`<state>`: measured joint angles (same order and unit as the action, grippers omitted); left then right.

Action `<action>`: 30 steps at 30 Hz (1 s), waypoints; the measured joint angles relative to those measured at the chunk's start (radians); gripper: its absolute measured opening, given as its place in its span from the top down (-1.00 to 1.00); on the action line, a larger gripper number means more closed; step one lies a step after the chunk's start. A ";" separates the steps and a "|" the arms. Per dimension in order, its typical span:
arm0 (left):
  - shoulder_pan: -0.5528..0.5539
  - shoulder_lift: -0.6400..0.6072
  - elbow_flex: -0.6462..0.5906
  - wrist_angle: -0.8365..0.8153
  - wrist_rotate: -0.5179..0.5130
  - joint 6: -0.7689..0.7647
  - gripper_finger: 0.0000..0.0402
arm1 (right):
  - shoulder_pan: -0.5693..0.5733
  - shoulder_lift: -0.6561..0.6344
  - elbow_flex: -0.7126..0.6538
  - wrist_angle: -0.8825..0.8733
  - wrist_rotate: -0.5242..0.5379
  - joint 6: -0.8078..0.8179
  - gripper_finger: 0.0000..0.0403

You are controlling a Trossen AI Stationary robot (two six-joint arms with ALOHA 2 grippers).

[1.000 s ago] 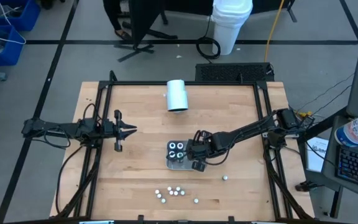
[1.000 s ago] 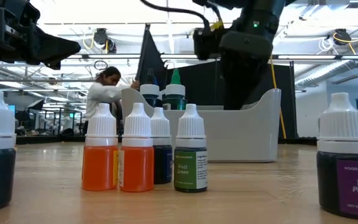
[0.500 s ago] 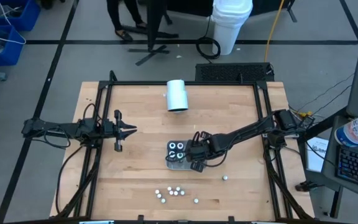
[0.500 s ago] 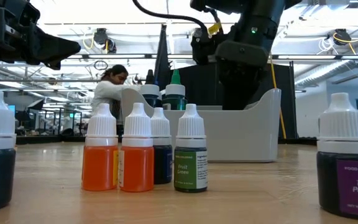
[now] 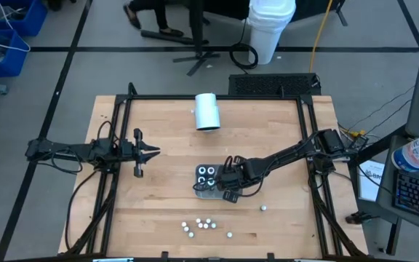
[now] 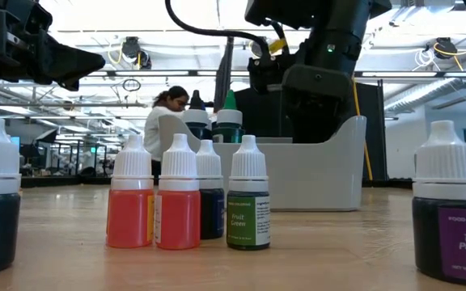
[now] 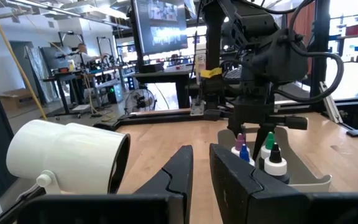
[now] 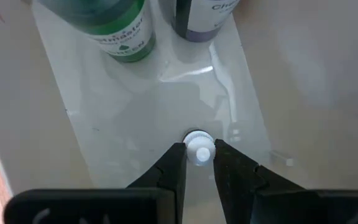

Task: Pick & Place food coloring
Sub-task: Put the small purple food coloring bottle into the gray bin, then put the orange food coloring bottle into the gray bin

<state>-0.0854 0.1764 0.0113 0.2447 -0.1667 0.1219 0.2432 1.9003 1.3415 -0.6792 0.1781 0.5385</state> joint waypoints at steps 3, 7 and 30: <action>0.000 0.000 0.000 0.000 0.000 0.000 0.69 | 0.000 0.000 0.000 -0.008 0.000 0.000 0.62; 0.000 0.000 0.000 0.000 0.000 0.000 0.69 | 0.000 -0.009 0.000 -0.023 0.000 0.000 0.52; 0.000 0.000 0.000 -0.003 0.000 0.000 0.69 | 0.232 -0.339 -0.023 0.030 0.373 -0.184 0.60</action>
<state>-0.0854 0.1762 0.0113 0.2413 -0.1665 0.1220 0.4748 1.5609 1.3184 -0.6494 0.5507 0.3545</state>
